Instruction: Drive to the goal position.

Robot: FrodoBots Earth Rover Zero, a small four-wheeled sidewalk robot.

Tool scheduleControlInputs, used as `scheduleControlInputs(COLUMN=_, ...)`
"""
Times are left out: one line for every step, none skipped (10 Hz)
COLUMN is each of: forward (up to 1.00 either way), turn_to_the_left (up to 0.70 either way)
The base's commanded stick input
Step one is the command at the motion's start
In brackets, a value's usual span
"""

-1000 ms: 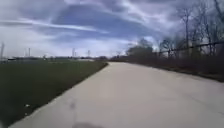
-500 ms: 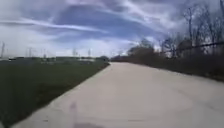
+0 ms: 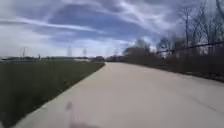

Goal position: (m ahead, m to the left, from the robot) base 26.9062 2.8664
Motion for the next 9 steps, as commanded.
scheduleControlInputs(forward=1.0, turn_to_the_left=0.01)
scheduleControlInputs(forward=1.0, turn_to_the_left=0.01)
scheduleControlInputs(forward=1.0, turn_to_the_left=0.01)
scheduleControlInputs(forward=1.0, turn_to_the_left=0.01)
scheduleControlInputs(forward=1.0, turn_to_the_left=0.01)
scheduleControlInputs(forward=1.0, turn_to_the_left=0.0)
scheduleControlInputs(forward=1.0, turn_to_the_left=-0.18)
scheduleControlInputs(forward=1.0, turn_to_the_left=-0.35)
scheduleControlInputs(forward=1.0, turn_to_the_left=-0.22)
